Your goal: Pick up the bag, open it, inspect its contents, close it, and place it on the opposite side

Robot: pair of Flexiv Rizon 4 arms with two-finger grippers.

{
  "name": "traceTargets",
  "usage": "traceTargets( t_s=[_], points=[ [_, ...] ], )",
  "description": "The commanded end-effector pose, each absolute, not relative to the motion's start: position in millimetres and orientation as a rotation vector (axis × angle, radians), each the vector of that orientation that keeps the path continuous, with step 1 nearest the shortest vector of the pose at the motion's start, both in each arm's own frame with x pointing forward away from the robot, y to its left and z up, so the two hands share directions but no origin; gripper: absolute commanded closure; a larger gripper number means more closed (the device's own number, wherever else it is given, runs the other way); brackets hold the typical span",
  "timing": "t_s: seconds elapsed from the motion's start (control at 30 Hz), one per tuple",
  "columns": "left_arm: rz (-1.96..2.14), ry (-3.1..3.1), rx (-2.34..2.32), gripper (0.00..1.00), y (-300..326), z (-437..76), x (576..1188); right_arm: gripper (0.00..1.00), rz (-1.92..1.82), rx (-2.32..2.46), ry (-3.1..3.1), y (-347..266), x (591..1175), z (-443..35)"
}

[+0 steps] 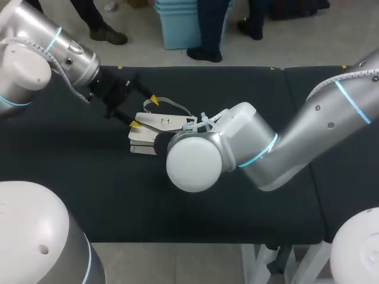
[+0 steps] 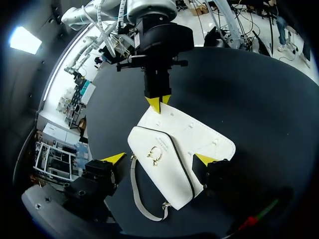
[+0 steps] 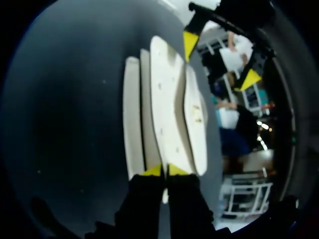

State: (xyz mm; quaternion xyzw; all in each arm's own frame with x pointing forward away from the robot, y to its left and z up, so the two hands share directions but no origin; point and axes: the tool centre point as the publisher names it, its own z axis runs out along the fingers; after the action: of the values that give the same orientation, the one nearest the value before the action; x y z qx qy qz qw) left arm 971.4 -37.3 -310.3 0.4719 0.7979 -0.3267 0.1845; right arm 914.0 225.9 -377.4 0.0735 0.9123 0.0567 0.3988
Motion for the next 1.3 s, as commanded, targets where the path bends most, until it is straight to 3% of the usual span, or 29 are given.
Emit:
traceTargets(
  t_s=[0.03, 0.53, 0.63, 0.83, 0.93, 1.03, 1.07, 1.3],
  points=[
    [-0.874, 2.226, 1.255, 0.13, -33, -311, 952, 1.0, 0.139, 0.189, 2.306, 229, 914, -380],
    [-0.845, 2.277, 1.161, 0.28, -40, -344, 958, 1.0, 0.139, 0.189, 2.306, 229, 914, -380],
    [-0.824, 2.277, 1.141, 0.4, -42, -347, 962, 1.0, 0.139, 0.189, 2.306, 229, 914, -380],
    [-0.753, 2.262, 1.095, 0.52, -46, -352, 970, 1.0, 0.139, 0.189, 2.306, 229, 914, -380],
    [-0.728, 2.26, 1.074, 0.63, -48, -353, 974, 1.0, 0.139, 0.189, 2.306, 229, 914, -380],
    [-0.707, 2.275, 1.034, 0.84, -49, -353, 978, 1.0, 0.139, 0.189, 2.306, 229, 914, -380],
    [-0.713, 2.28, 1.021, 0.98, -49, -352, 980, 1.0, 0.139, 0.189, 2.306, 229, 914, -380],
    [-0.721, 2.361, 0.92, 1.0, -47, -346, 988, 1.0, 0.139, 0.189, 2.306, 229, 914, -380]
  ],
)
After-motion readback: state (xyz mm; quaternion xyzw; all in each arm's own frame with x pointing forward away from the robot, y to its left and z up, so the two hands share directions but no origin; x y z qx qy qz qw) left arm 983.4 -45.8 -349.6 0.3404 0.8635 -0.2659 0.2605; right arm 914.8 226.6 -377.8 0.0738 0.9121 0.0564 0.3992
